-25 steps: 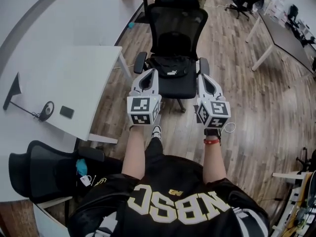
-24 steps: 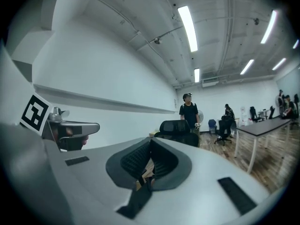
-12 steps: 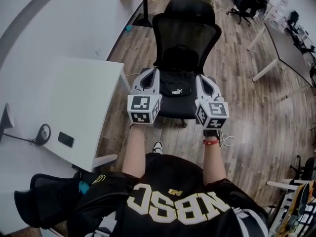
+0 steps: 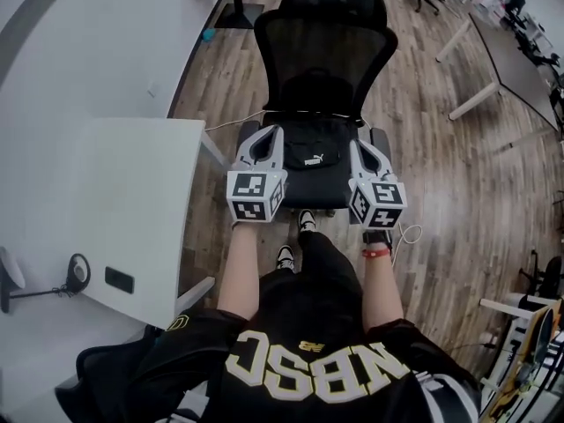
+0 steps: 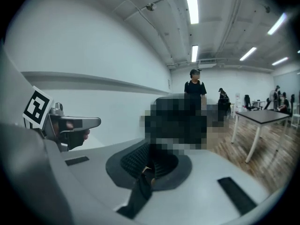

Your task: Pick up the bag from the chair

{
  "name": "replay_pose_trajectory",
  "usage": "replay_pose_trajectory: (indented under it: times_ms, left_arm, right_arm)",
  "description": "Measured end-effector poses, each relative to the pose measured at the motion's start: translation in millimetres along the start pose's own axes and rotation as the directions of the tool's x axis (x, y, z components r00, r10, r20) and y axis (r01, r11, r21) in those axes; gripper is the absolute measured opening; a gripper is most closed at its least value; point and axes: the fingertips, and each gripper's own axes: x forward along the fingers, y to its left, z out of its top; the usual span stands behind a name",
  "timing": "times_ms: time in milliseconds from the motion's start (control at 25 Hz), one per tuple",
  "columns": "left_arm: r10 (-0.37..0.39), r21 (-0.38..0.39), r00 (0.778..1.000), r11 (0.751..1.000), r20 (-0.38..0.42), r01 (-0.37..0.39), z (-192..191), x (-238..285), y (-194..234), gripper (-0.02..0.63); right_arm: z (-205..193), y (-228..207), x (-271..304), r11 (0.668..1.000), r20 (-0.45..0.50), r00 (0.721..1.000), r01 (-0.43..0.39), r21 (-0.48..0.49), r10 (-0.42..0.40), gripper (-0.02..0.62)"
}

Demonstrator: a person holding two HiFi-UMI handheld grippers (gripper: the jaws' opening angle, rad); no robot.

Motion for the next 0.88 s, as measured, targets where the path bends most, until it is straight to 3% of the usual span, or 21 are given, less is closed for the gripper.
replay_pose_trajectory:
  times_ms: [200,320,680,880]
  left_arm:
    - [0.023,-0.035,0.998,0.999,-0.061,-0.026,-32.5,45.7,18.7,0.014]
    - [0.033,-0.064,0.989,0.997,-0.143,-0.043,-60.0,73.8,32.3,0.014]
    - [-0.001,-0.160,0.944,0.986,-0.329,-0.055,-152.7,163.8,49.2,0.060]
    - [0.010,-0.176,0.898,0.980,-0.439,-0.097,-214.0,194.3,65.2,0.097]
  right_arm:
    - [-23.0,-31.6,46.5,1.000,-0.062,0.998,0.002,0.019,-0.001,0.020]
    - [-35.7,-48.7,77.4,0.999,-0.104,0.994,-0.012,0.032,0.015,0.025]
    - [-106.6,-99.2,168.7,0.997,-0.287,0.956,-0.052,0.052,0.065,0.057]
    - [-161.4,-118.2,205.0,0.994,-0.381,0.920,-0.068,0.082,0.095,0.080]
